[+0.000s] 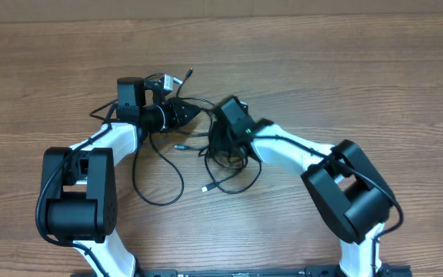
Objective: Untangle cables
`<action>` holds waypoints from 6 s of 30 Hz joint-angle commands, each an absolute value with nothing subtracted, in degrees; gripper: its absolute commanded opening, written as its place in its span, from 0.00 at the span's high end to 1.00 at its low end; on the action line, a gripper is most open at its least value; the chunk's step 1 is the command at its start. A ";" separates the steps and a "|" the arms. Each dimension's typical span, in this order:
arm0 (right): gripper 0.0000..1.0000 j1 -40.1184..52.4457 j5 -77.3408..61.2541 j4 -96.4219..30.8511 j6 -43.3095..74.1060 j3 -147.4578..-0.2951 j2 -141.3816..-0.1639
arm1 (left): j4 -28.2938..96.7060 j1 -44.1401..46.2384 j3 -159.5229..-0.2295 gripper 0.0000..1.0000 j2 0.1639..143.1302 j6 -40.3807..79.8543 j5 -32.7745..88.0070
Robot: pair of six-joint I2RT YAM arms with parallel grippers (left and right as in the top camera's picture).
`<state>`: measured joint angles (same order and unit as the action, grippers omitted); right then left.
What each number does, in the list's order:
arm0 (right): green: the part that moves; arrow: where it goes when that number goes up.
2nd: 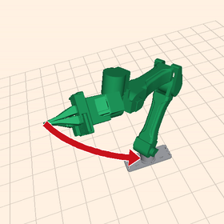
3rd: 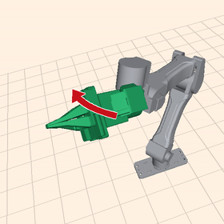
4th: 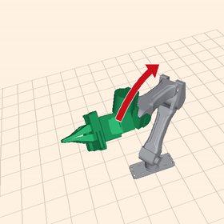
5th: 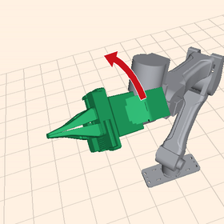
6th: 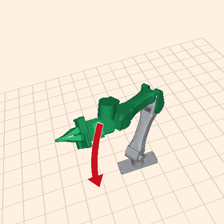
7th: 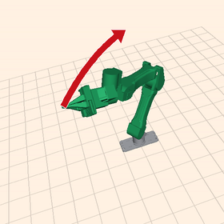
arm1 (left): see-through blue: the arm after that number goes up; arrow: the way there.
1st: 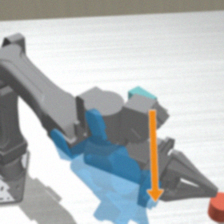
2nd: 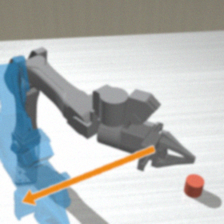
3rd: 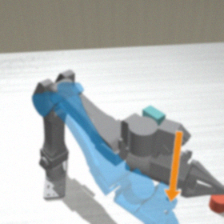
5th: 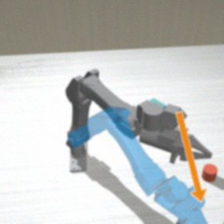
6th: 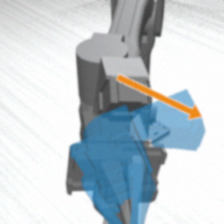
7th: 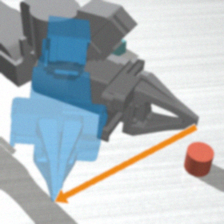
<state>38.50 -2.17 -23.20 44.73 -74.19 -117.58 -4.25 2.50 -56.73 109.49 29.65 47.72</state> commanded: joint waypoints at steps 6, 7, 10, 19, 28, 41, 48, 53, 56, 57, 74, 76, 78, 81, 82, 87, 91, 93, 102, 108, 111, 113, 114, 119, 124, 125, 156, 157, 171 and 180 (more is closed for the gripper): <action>0.88 36.56 -1.23 -43.79 39.92 -89.25 -120.36 | -4.27 2.15 -56.73 0.88 107.98 28.93 47.57; 0.88 35.90 -1.17 -45.19 38.92 -89.91 -120.36 | -4.27 2.15 -56.73 0.88 107.98 28.93 47.57; 0.87 33.67 -1.08 -48.01 35.73 -90.28 -120.38 | -4.27 2.15 -56.73 0.87 107.98 28.93 47.59; 0.85 27.53 0.38 -51.92 33.67 -90.17 -120.57 | -4.29 2.15 -56.73 0.87 107.98 28.93 47.55; 0.68 27.73 -20.51 -45.60 29.78 -90.17 -120.57 | -4.51 2.15 -56.73 0.84 107.98 28.93 47.35; 0.68 33.71 -9.08 -46.76 32.49 -90.06 -120.57 | -4.51 2.15 -56.73 0.83 107.98 28.93 47.40; 0.73 35.66 -2.96 -47.22 33.01 -90.04 -120.57 | -4.54 2.15 -56.73 0.82 107.98 28.95 47.40; 0.75 35.68 1.58 -48.05 33.01 -90.02 -120.57 | -4.51 2.15 -56.73 0.82 107.98 28.93 47.40; 0.75 35.66 2.74 -48.56 32.97 -89.97 -120.57 | -4.51 2.15 -56.73 0.82 107.98 28.93 47.40; 0.75 35.66 2.68 -48.51 32.99 -89.97 -120.57 | -4.51 2.15 -56.73 0.82 107.98 28.93 47.37; 0.75 35.68 0.82 -46.61 34.68 -89.97 -121.03 | -4.51 2.15 -56.73 0.81 107.98 28.93 47.37; 0.74 35.68 0.80 -46.33 34.70 -89.97 -121.84 | -4.51 2.15 -56.73 0.81 107.98 28.93 47.40; 0.74 35.68 0.51 -46.04 34.70 -89.97 -122.74 | -4.51 2.15 -56.73 0.81 107.98 28.93 47.40; 0.75 35.66 -0.08 -45.67 34.72 -89.97 -123.42 | -4.51 2.15 -56.73 0.81 107.98 28.93 47.40; 0.75 35.59 -0.10 -45.65 34.72 -89.97 -123.42 | -4.51 2.15 -56.73 0.81 107.98 28.93 47.40; 0.79 35.40 -0.05 -45.71 35.62 -89.97 -123.42 | -4.51 2.15 -56.73 0.81 107.98 28.93 47.37; 0.75 34.96 -0.58 -44.71 35.99 -89.97 -123.42 | -4.51 2.15 -56.73 0.81 107.98 28.93 47.40; 0.74 34.98 -1.65 -42.87 35.99 -89.97 -123.42 | -4.51 2.15 -56.73 0.81 107.98 28.95 47.37; 0.75 35.40 -2.02 -44.05 36.27 -89.97 -123.57 | -4.51 2.15 -56.73 0.81 107.98 28.93 47.37; 0.75 34.76 -2.07 -44.91 37.34 -89.97 -123.57 | -4.51 2.15 -56.73 0.80 107.98 28.93 47.37; 0.74 34.22 -2.04 -46.76 37.34 -89.97 -123.57 | -4.51 2.15 -56.73 0.80 107.98 28.93 47.37; 0.75 33.76 -2.04 -48.31 37.34 -89.97 -123.57 | -4.51 2.15 -56.73 0.80 107.98 28.93 47.37; 0.75 33.58 -2.07 -48.80 37.36 -89.97 -123.57 | -4.51 2.15 -56.73 0.80 107.98 28.93 47.37; 0.74 31.79 -1.30 -48.42 37.28 -89.97 -123.57 | -4.51 2.15 -56.73 0.80 107.98 28.93 47.37; 0.74 29.30 -0.01 -47.97 35.33 -89.97 -123.57 | -4.56 2.15 -56.73 0.79 107.98 28.93 47.35; 0.75 28.82 0.62 -47.90 35.03 -89.97 -123.57 | -4.56 2.15 -56.73 0.79 107.98 28.93 47.35; 0.79 17.52 11.42 -76.66 28.91 -110.41 -123.55 | -1.80 2.15 -56.80 0.73 105.58 26.72 45.71; 0.78 17.12 8.84 -77.60 27.99 -111.72 -123.55 | -0.80 2.15 -56.80 0.72 104.68 26.39 44.45; 0.11 16.80 -18.20 -68.79 22.35 -111.22 -123.57 | 19.92 1.85 -57.78 0.44 94.85 28.42 11.31; 0.18 27.16 -28.58 -56.51 16.45 -110.48 -123.57 | 46.39 -7.01 -67.29 0.30 94.80 30.00 0.30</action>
<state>22.50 -24.34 -58.61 18.52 -111.20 -123.61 43.77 -3.20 -64.14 95.53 28.42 7.57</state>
